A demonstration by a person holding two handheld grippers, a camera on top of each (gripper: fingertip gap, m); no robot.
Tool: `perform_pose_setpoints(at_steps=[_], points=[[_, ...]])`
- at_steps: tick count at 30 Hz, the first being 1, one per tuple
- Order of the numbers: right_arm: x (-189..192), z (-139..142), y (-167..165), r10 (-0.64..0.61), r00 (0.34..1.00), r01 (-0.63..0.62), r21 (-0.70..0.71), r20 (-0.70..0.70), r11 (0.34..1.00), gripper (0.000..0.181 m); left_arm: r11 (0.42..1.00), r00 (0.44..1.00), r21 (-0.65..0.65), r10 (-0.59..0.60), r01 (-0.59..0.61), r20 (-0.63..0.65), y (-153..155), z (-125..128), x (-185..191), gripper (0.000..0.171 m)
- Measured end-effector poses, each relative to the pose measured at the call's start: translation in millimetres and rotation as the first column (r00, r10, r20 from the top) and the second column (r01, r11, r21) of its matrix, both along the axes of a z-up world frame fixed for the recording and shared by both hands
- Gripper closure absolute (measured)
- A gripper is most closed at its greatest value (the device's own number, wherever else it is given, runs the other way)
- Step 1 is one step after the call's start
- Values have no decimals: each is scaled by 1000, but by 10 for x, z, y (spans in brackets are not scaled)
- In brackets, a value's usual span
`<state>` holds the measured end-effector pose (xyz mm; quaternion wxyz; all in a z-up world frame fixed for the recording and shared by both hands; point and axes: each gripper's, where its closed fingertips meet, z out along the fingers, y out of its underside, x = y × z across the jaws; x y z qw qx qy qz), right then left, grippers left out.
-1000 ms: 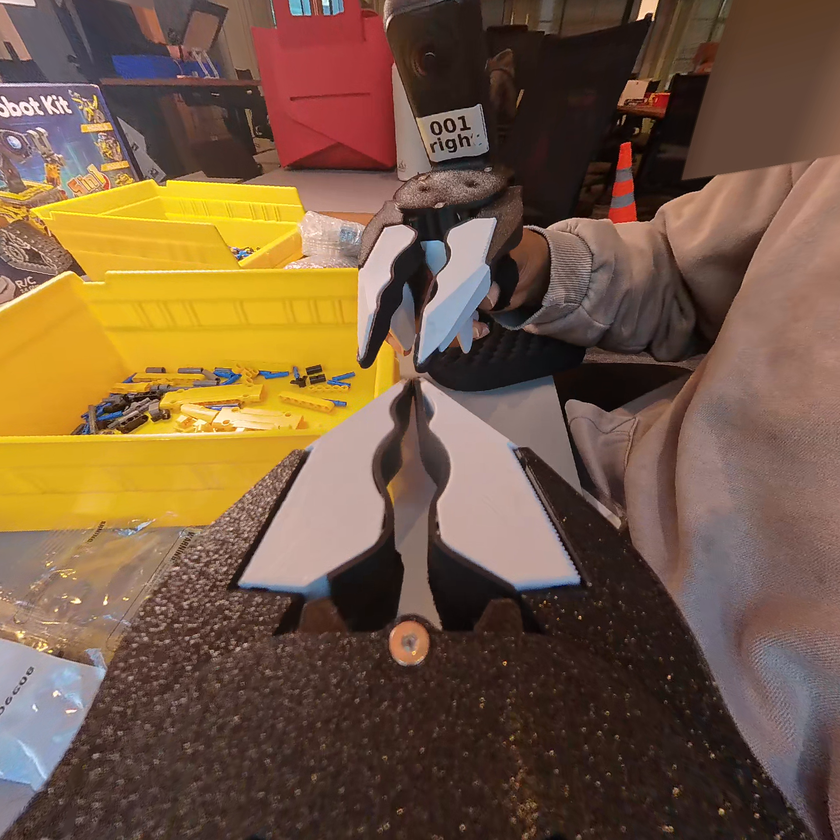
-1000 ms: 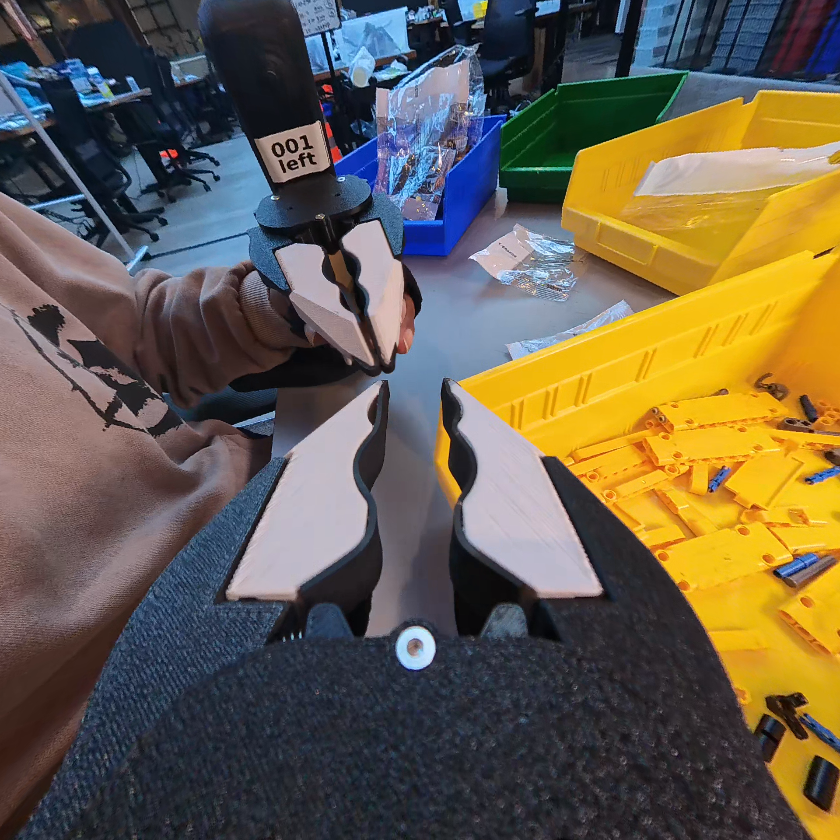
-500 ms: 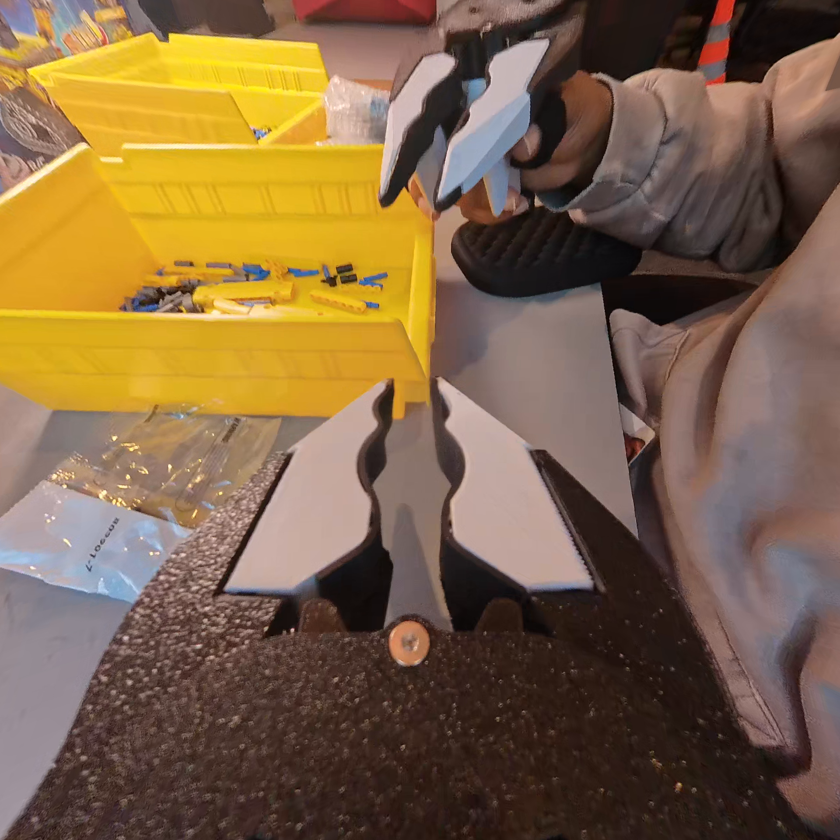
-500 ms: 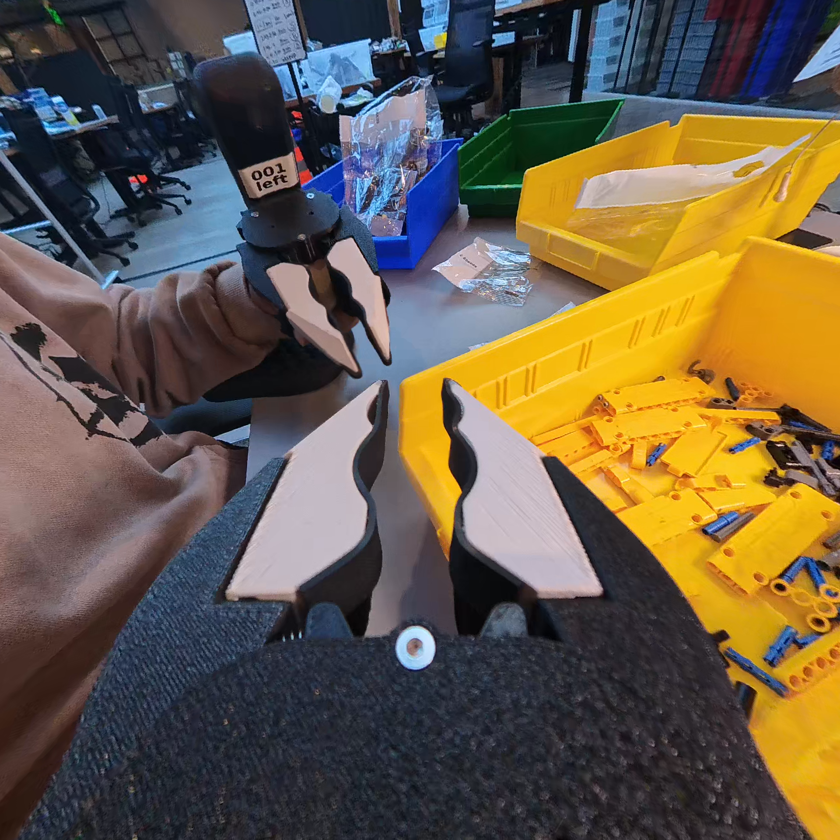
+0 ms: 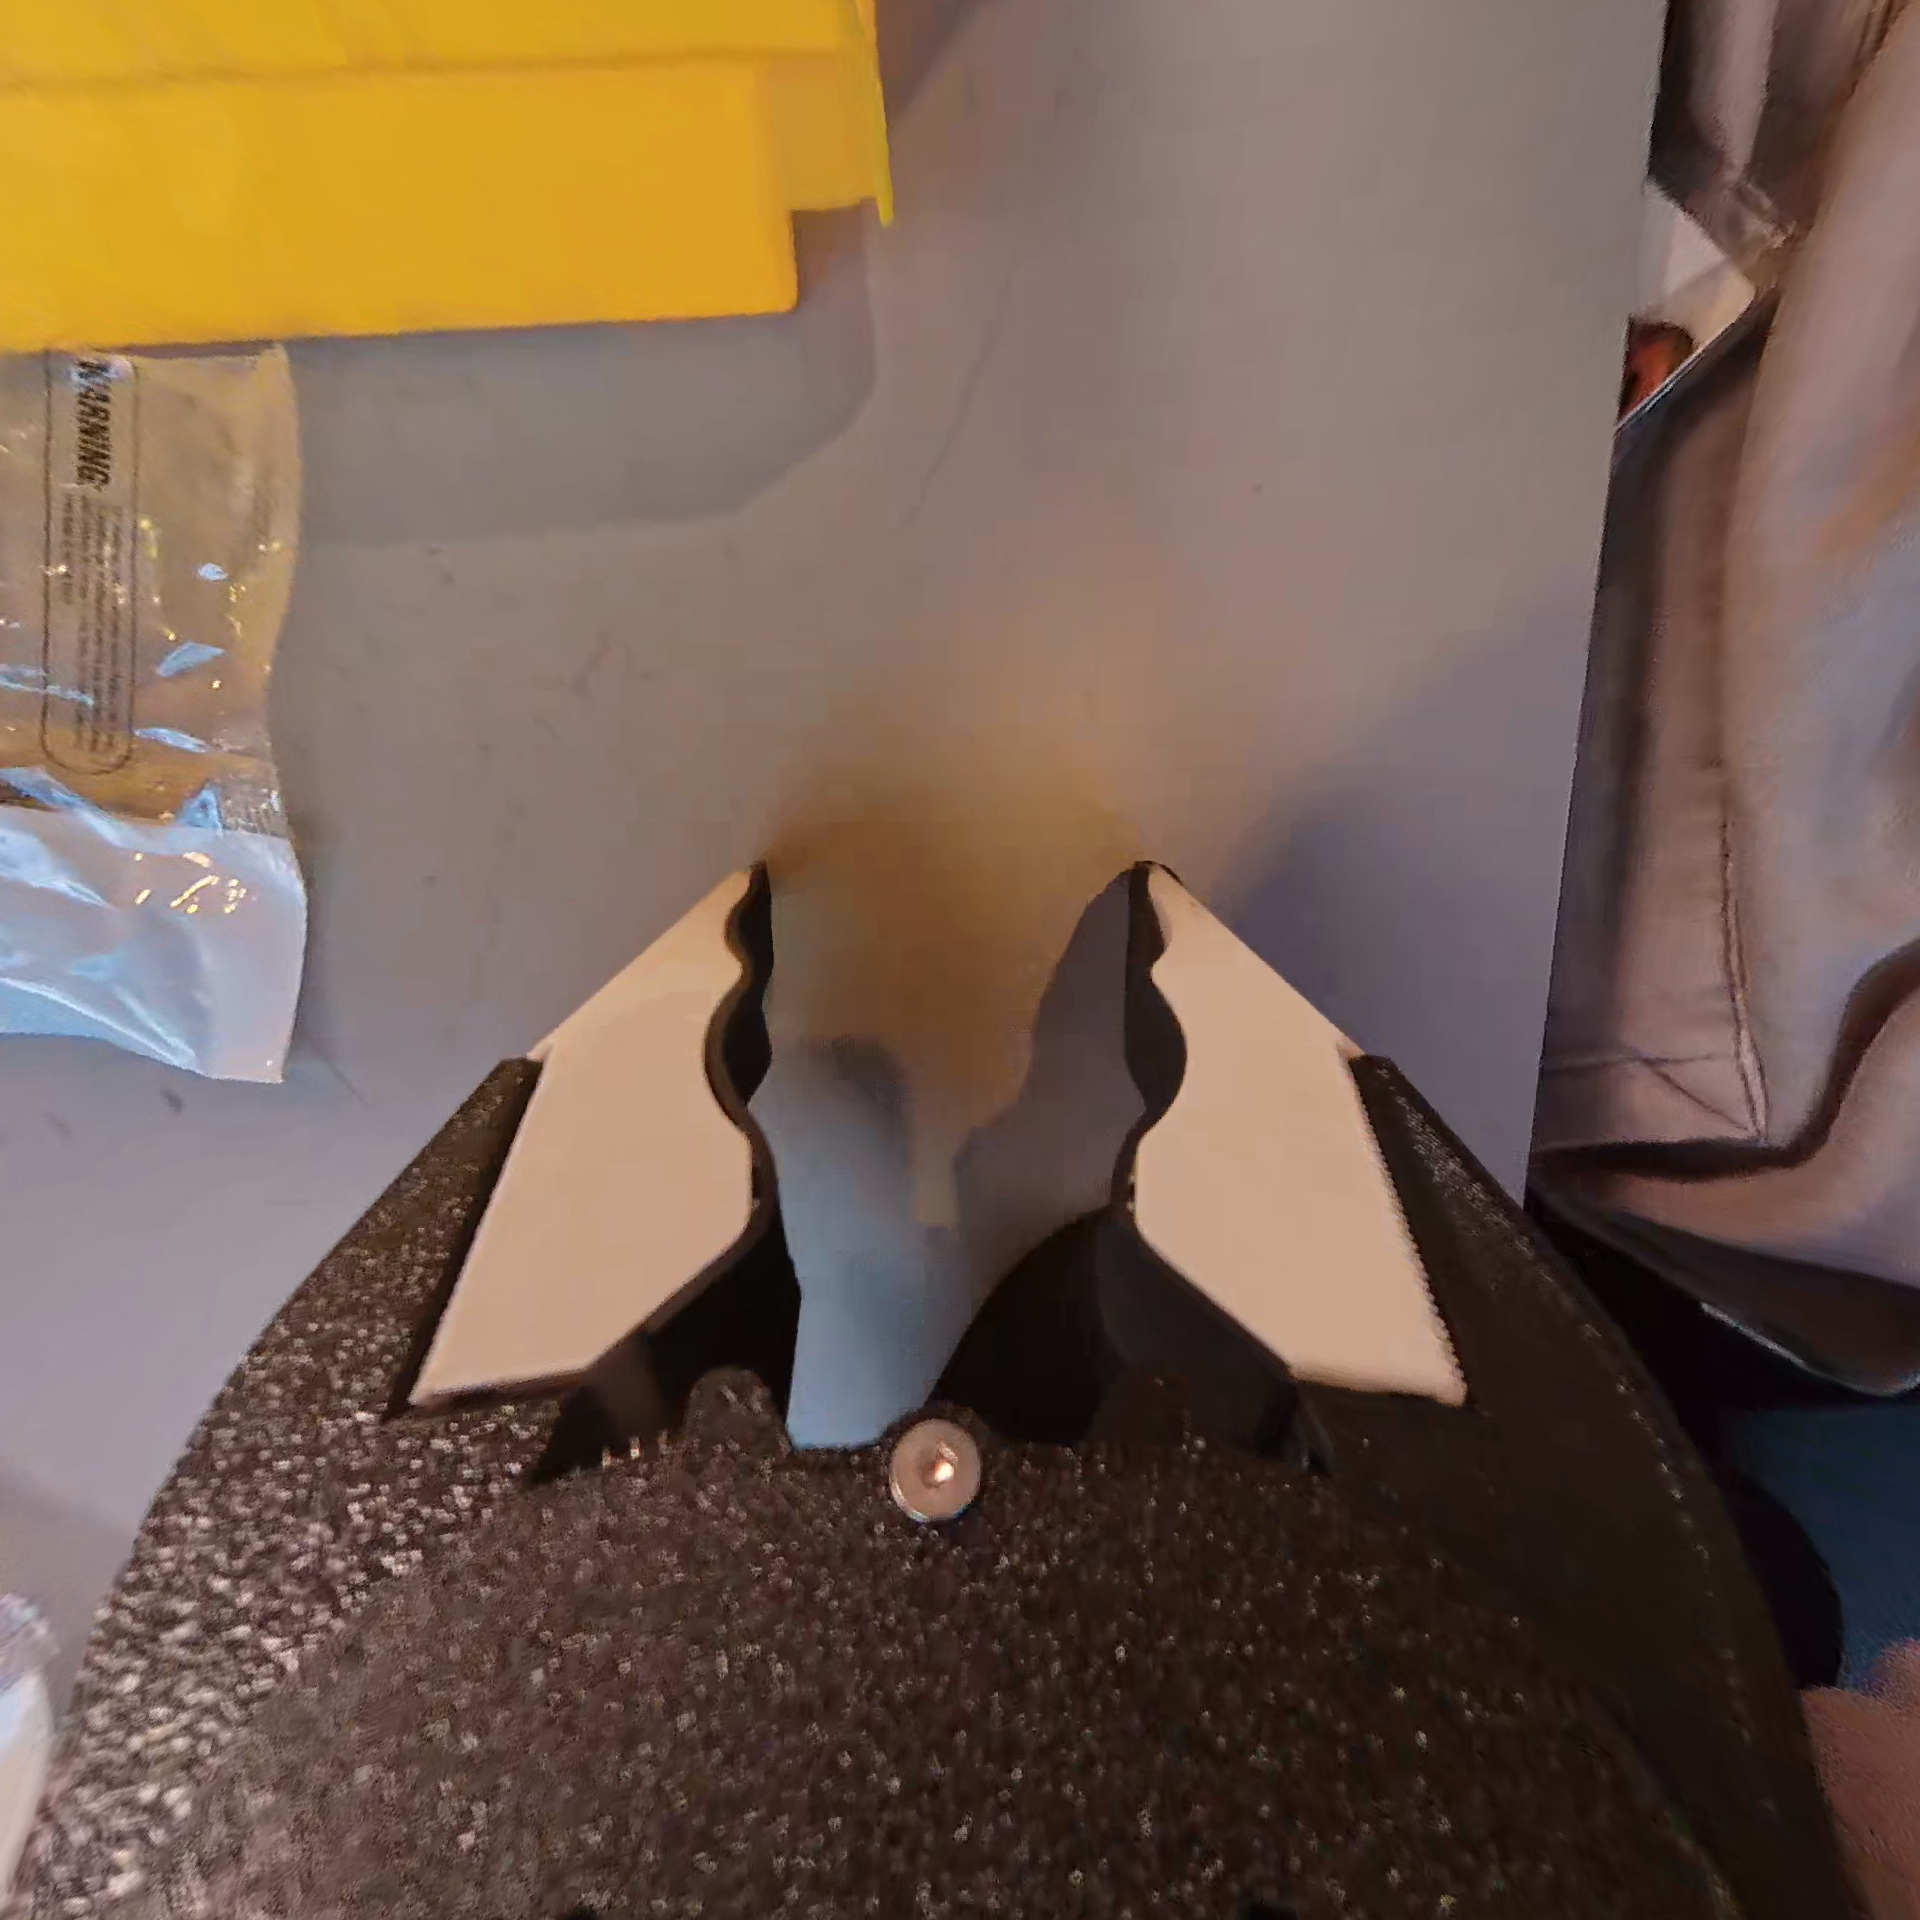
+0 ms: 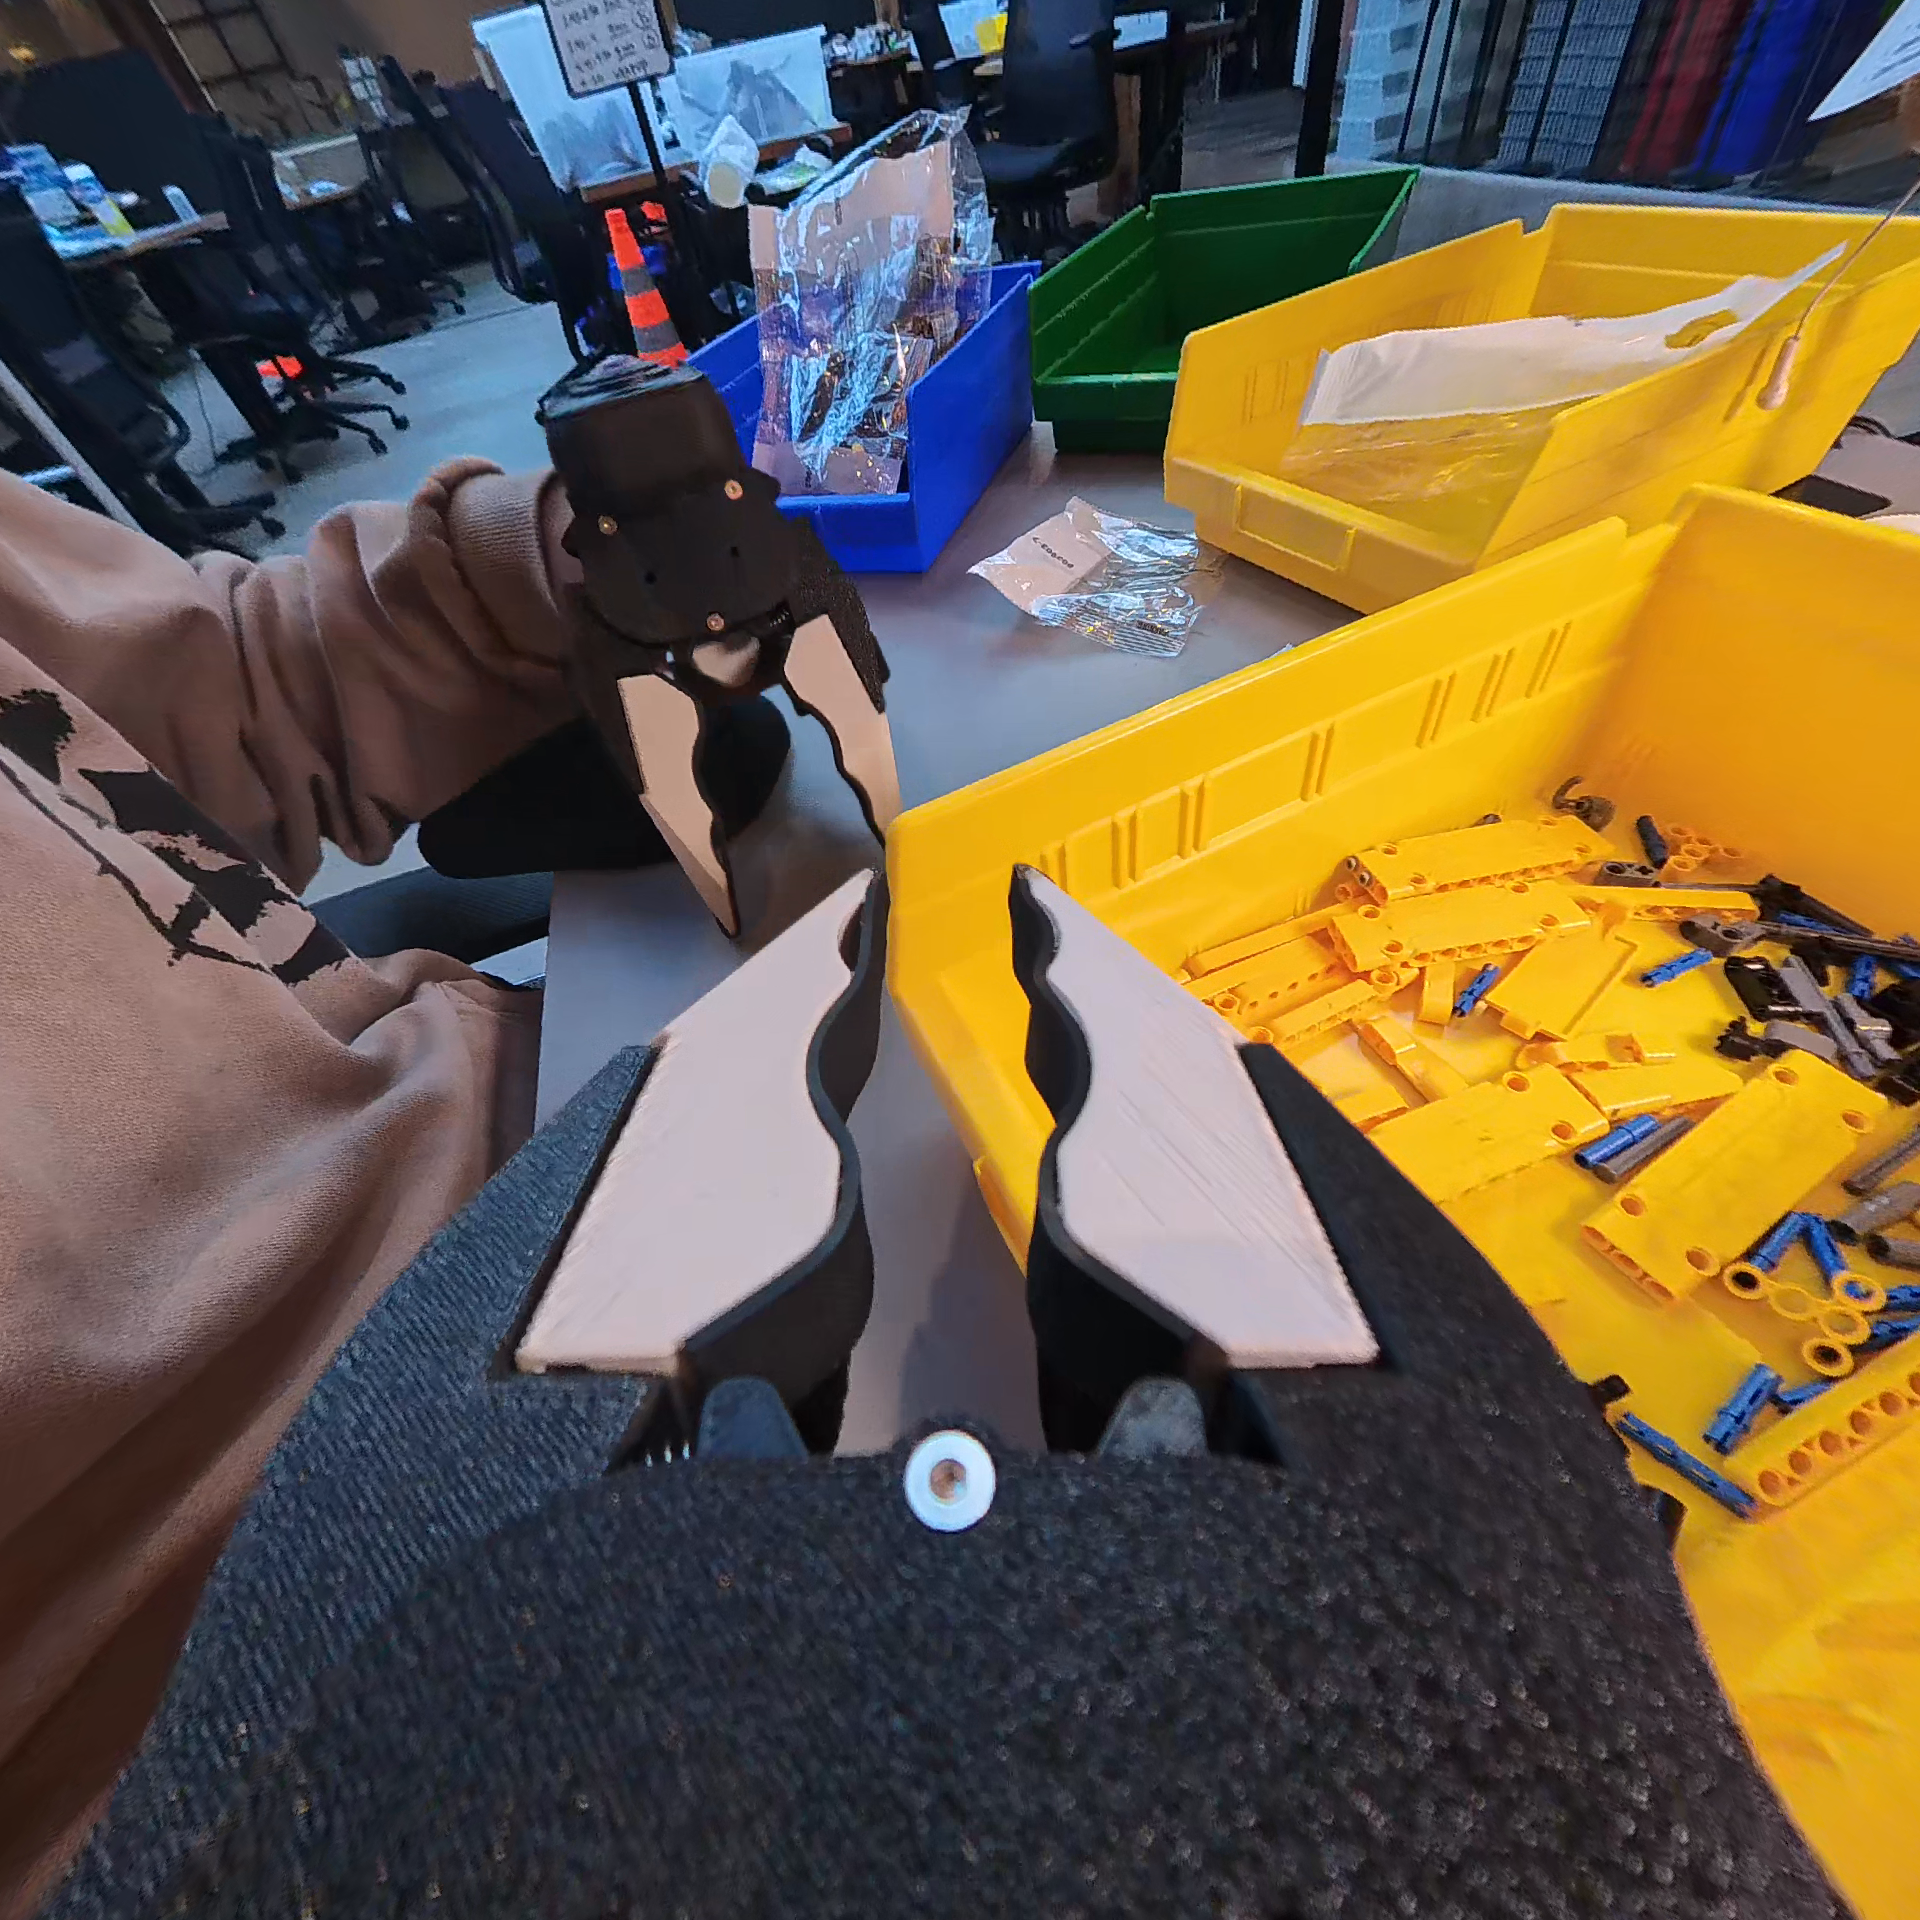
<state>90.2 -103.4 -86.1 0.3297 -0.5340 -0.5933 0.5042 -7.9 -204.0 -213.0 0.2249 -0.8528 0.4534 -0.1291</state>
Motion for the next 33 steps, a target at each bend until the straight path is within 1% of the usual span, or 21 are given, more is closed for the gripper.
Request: perform_pose_setpoints(at_steps=[1,3,5,6,7,8,9,10,12,13,14,15,16,17,19,22,25,28,31,33], points=[[6,0,13,-4,1000,4,5,1,1000,158,1000,1000,-2,3,-3,-23,-6,8,-61,100],[25,4,45,-14,1000,14,15,0,1000,158,1000,999,12,24,-24,-28,9,66,-164,97],[48,12,83,-27,1000,27,18,-4,999,158,994,997,82,75,-75,4,106,191,-275,98],[61,17,103,-33,999,33,16,-6,999,158,982,992,143,120,-124,34,200,286,-351,103],[73,24,123,-39,999,39,14,-10,999,158,959,980,210,180,-193,81,321,401,-444,112],[85,33,142,-43,999,43,12,-13,999,158,922,959,272,240,-274,150,449,532,-540,114],[98,44,167,-48,999,48,15,-17,999,158,878,926,314,294,-360,239,566,668,-632,117],[109,62,203,-57,998,58,22,-21,998,158,828,879,335,343,-450,332,677,794,-732,120],[131,128,291,-76,997,77,37,-34,996,158,733,772,331,405,-594,490,850,970,-923,120],[141,178,341,-87,995,89,42,-46,995,158,695,721,312,426,-647,546,916,1012,-1009,121],[151,232,393,-98,993,101,47,-58,994,158,664,679,289,453,-689,577,972,1008,-1094,122],[163,284,448,-110,992,114,55,-68,992,158,648,656,271,474,-711,587,1018,974,-1154,120],[176,335,507,-121,990,127,66,-77,990,158,640,645,261,489,-723,587,1057,934,-1195,120],[189,379,570,-132,988,139,81,-82,987,158,638,641,250,505,-728,579,1093,892,-1225,120],[210,450,712,-151,985,160,111,-85,981,159,650,649,238,516,-721,559,1171,848,-1251,117],[201,495,953,-179,981,189,146,-80,971,159,646,652,246,518,-723,554,1363,915,-1334,116],[146,510,1184,-210,973,224,168,-97,960,159,624,644,277,495,-731,583,1609,1050,-1396,116],[60,467,1339,-220,969,237,167,-114,957,159,584,649,338,477,-738,592,1776,1072,-1452,114],[3,408,1433,-222,966,242,175,-130,954,159,569,678,390,485,-724,552,1790,934,-1482,114],[1,362,1467,-222,966,245,192,-132,951,158,590,689,376,499,-714,526,1780,802,-1462,112]])
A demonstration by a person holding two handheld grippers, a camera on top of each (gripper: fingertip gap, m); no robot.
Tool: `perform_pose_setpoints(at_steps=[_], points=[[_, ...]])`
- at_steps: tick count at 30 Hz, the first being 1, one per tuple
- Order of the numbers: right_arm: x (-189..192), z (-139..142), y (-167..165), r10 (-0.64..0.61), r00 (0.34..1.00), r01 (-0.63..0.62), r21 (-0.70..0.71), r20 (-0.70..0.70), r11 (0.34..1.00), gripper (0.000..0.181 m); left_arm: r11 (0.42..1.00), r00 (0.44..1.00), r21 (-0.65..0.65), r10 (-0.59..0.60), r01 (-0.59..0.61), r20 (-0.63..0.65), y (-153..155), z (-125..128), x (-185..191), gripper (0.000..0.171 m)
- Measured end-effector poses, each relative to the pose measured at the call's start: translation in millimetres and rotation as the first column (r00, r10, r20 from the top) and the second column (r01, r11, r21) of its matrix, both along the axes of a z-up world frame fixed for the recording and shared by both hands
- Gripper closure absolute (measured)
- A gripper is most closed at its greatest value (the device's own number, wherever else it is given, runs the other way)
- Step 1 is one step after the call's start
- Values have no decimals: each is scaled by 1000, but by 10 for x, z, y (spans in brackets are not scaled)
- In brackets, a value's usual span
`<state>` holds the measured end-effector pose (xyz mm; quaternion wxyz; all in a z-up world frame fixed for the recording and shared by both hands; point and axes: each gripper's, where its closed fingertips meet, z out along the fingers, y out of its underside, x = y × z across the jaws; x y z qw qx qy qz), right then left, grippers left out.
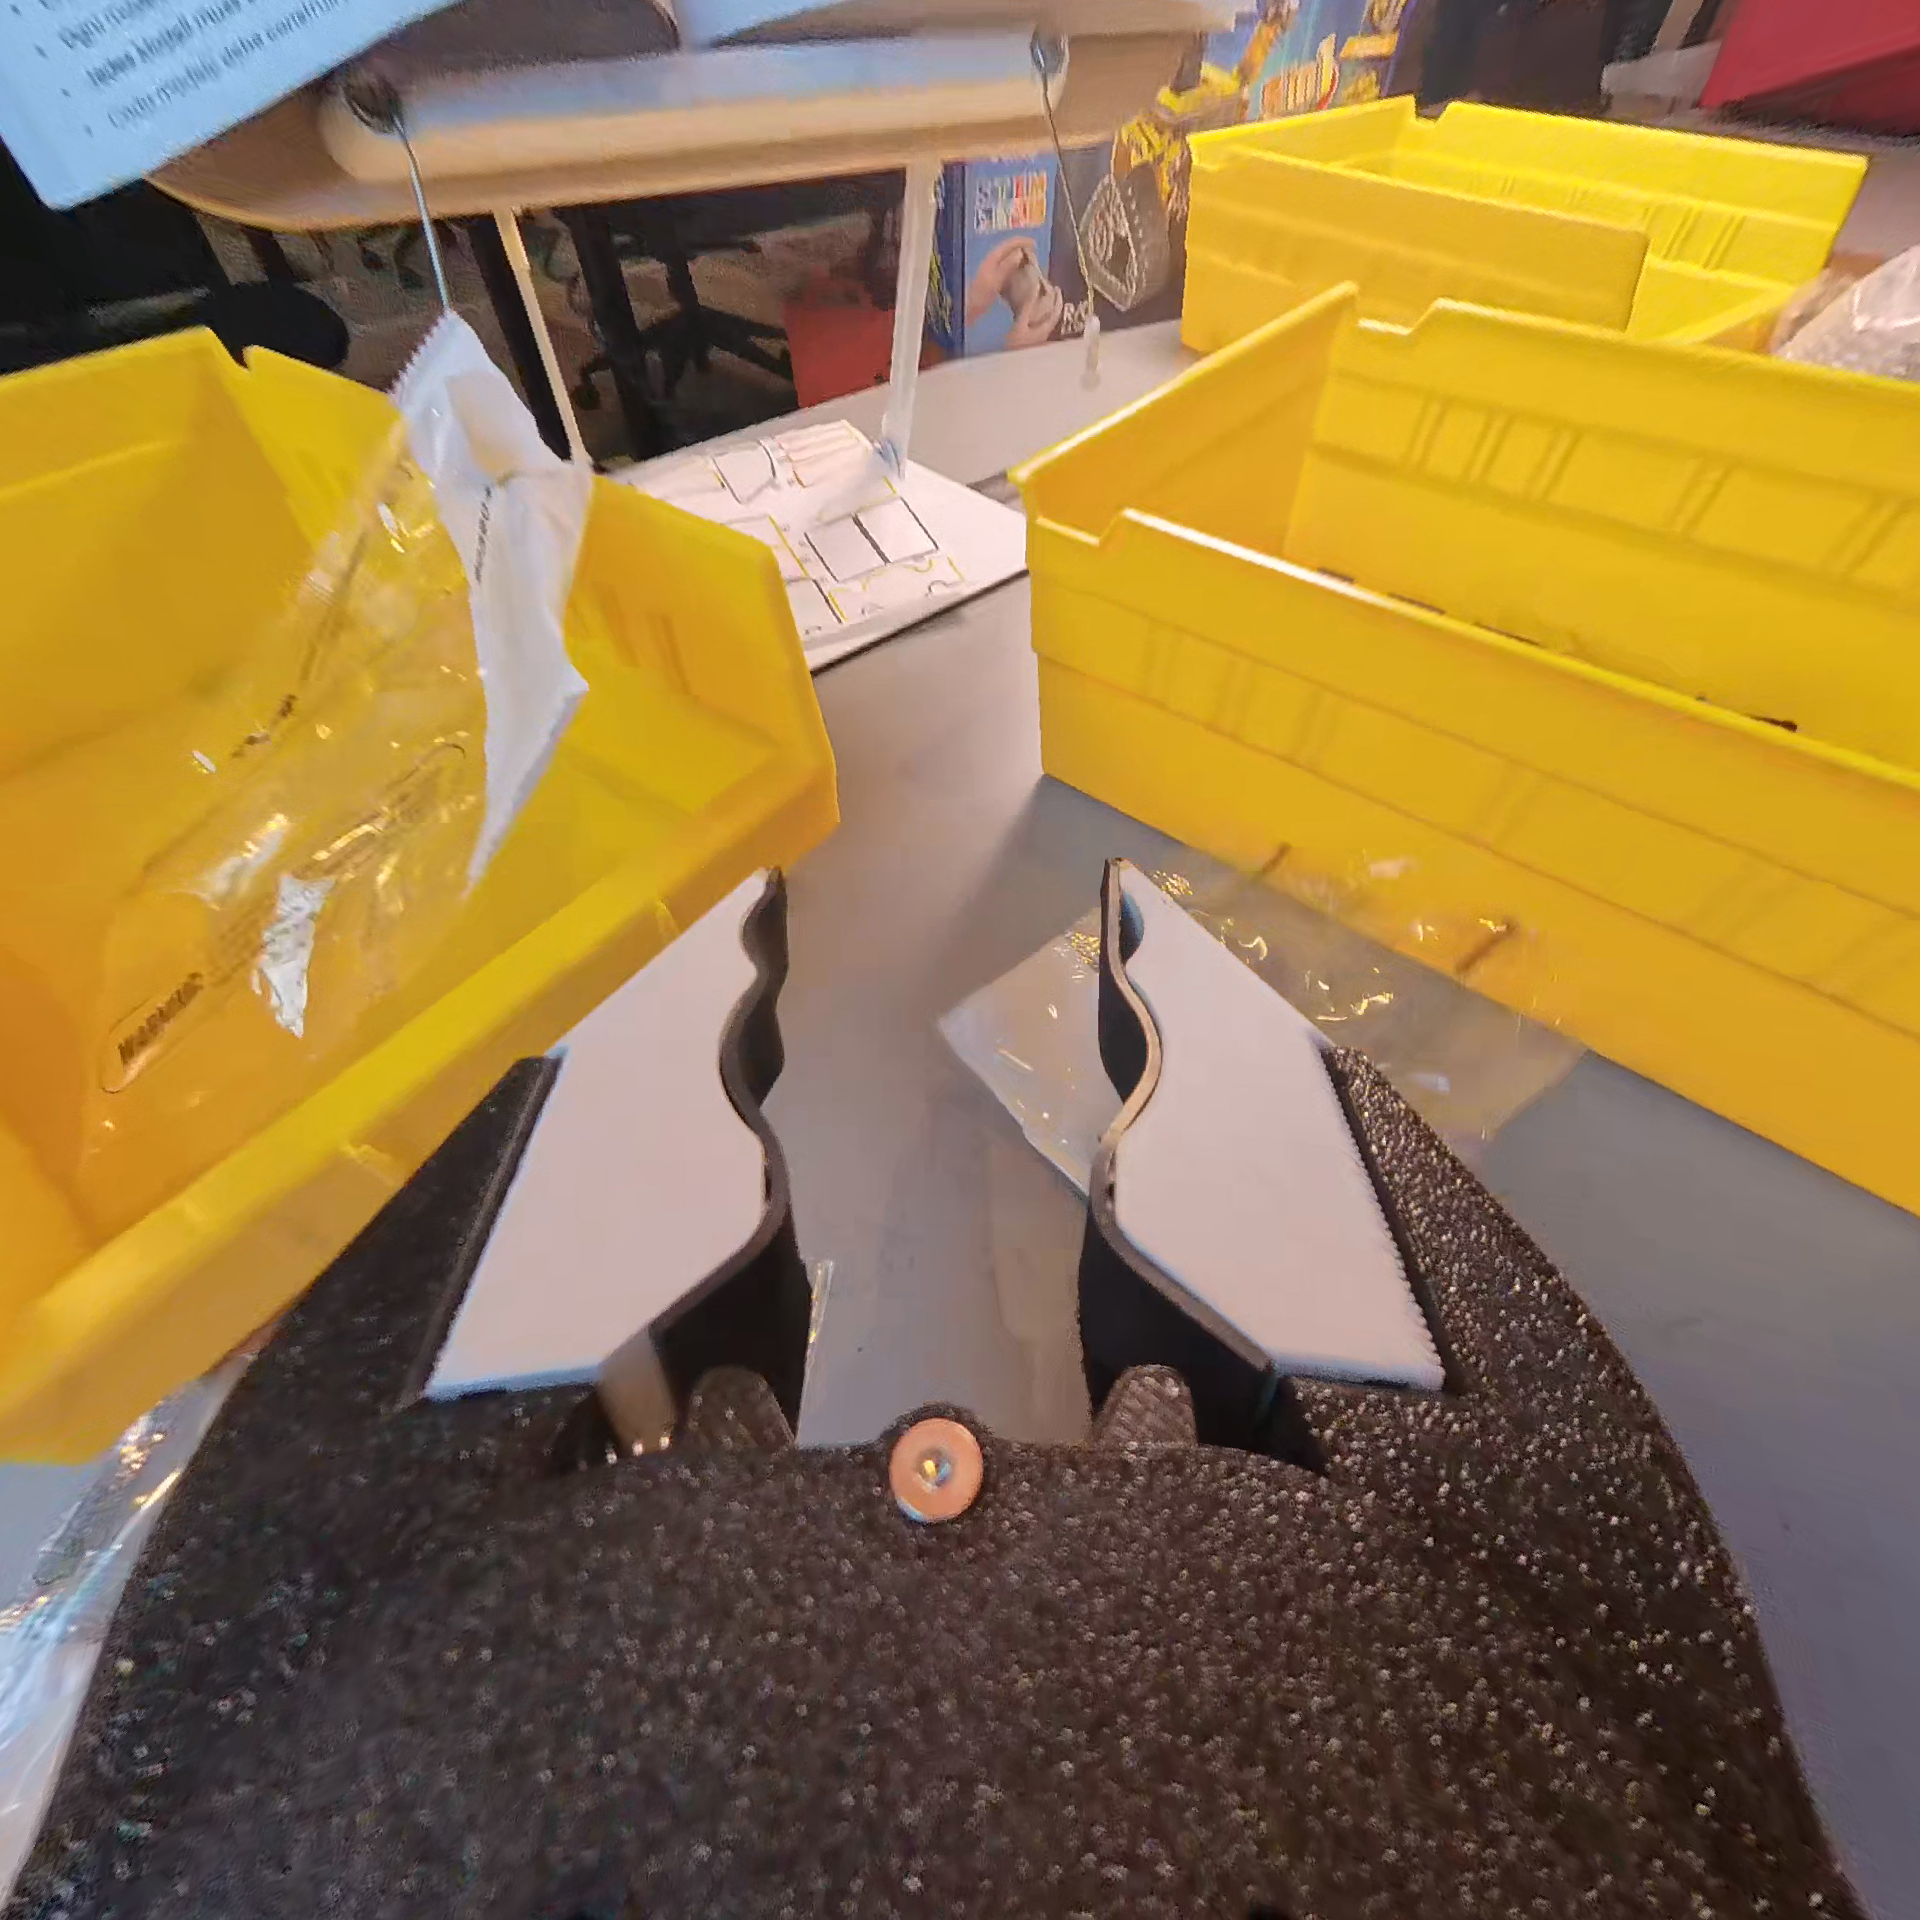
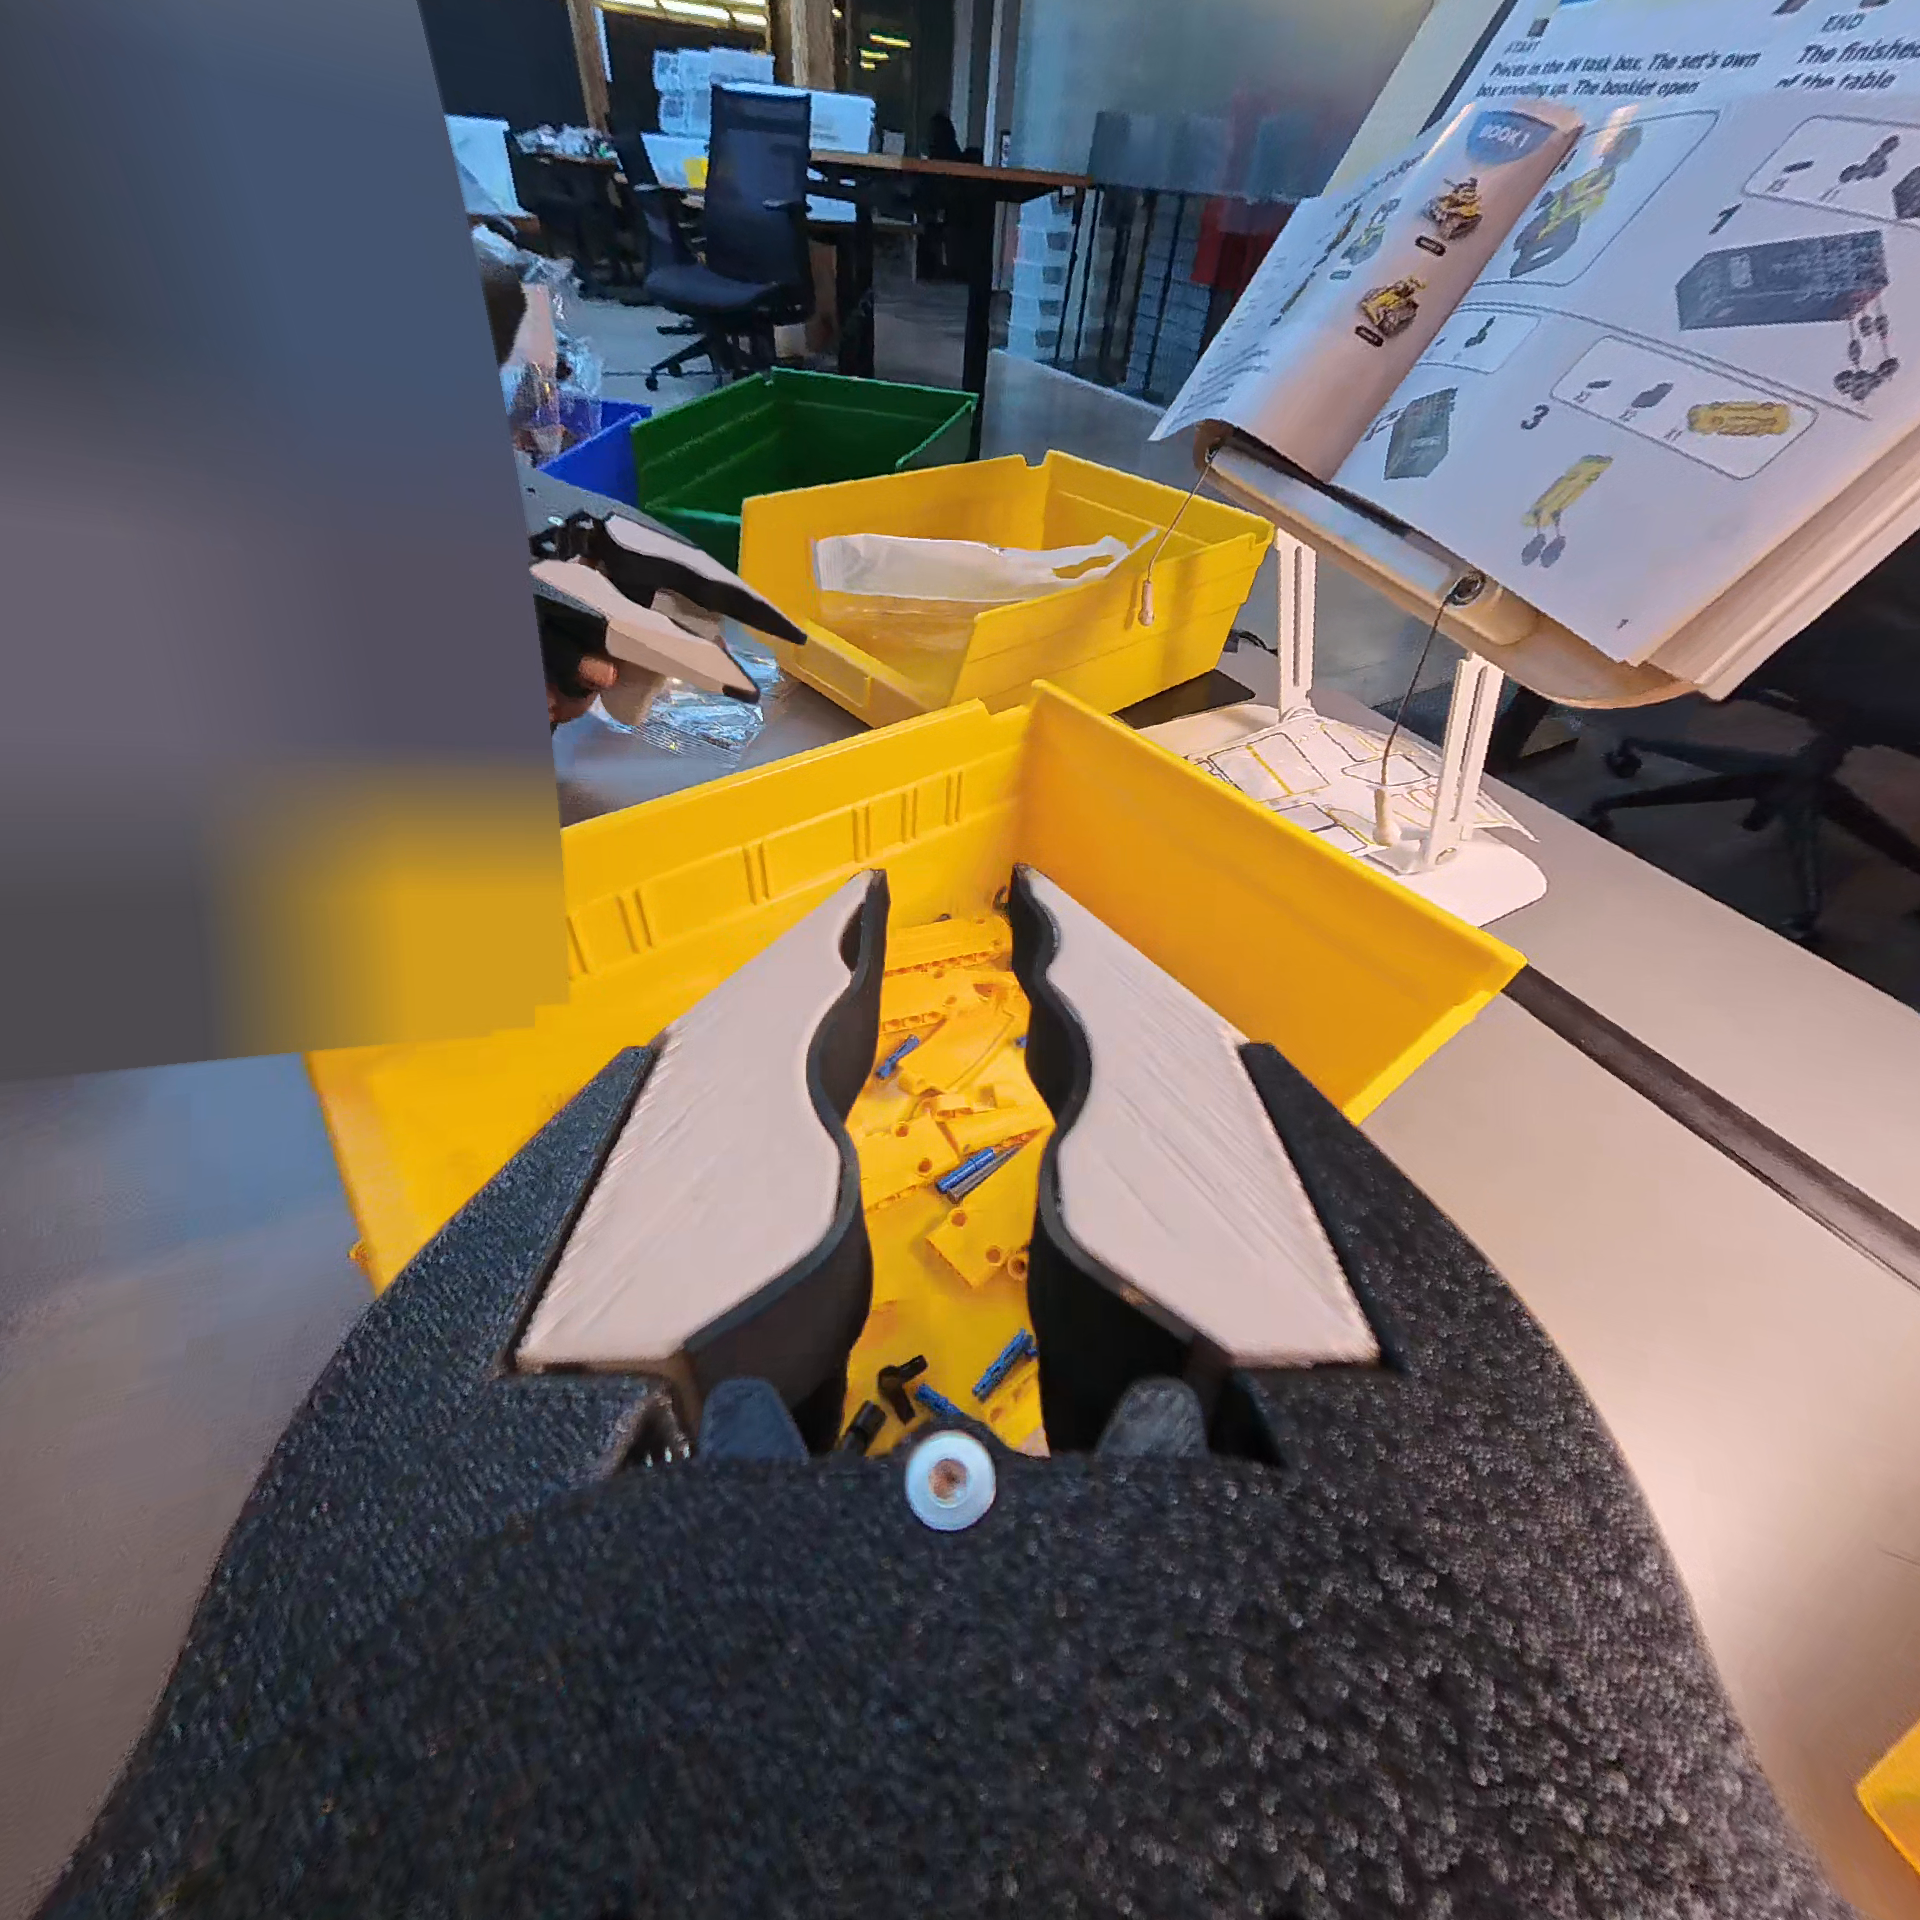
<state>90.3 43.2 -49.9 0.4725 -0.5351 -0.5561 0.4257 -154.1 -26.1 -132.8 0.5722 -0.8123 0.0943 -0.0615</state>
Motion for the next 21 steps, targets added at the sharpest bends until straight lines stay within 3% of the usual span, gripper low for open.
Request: perform_pose_setpoints(at_steps=[6,12,21], points=[[58,-156,115,-25,995,20,46,99,999,157,992,994,-95,-78,85,76,-53,-143,136,105],[51,-125,24,-39,988,26,92,147,995,157,964,975,-171,-186,205,119,-222,-254,323,105],[-47,-128,-147,-4,982,-16,107,187,994,157,945,978,-254,-189,207,92,-411,-451,252,96]])
